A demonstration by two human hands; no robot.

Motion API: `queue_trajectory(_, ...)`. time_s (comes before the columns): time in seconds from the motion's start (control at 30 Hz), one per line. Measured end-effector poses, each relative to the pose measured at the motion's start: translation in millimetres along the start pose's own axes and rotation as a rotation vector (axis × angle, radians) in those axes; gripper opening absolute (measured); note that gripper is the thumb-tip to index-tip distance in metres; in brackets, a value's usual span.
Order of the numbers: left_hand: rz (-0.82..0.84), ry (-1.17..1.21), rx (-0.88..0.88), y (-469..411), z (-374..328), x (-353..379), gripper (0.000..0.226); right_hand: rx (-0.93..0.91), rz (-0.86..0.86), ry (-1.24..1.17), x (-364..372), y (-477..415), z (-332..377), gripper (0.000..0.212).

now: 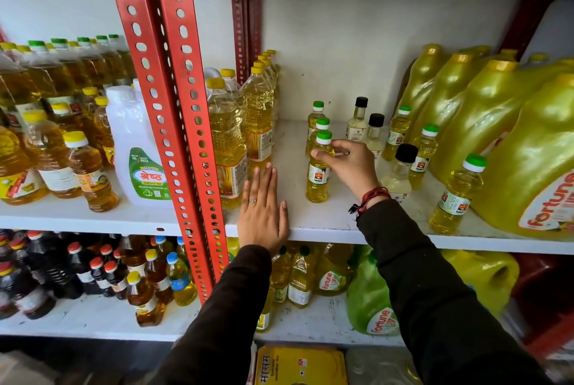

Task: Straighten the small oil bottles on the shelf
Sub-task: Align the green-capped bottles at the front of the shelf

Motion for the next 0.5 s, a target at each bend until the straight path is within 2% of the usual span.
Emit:
queue_trajectory(0.23,0.016,-0.01,-0.009,-1,0,0,0.07,-0.066,0.041,0.05,1,7,2,0.037)
queue_trajectory(0.5,0.014,-0.027,-0.013,-1,0,1,0.069,-0.052,0.097,0.046,-4,22,-7,0.043)
Point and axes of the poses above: each hand's wrist, its own y-axis away from the middle knuckle, its own x-axis out of the palm, z = x × y, the point moved 5 cm from there along -y, towards the middle knuckle, and after that the axes turned 9 degrees about x, right-handed, at the moved point
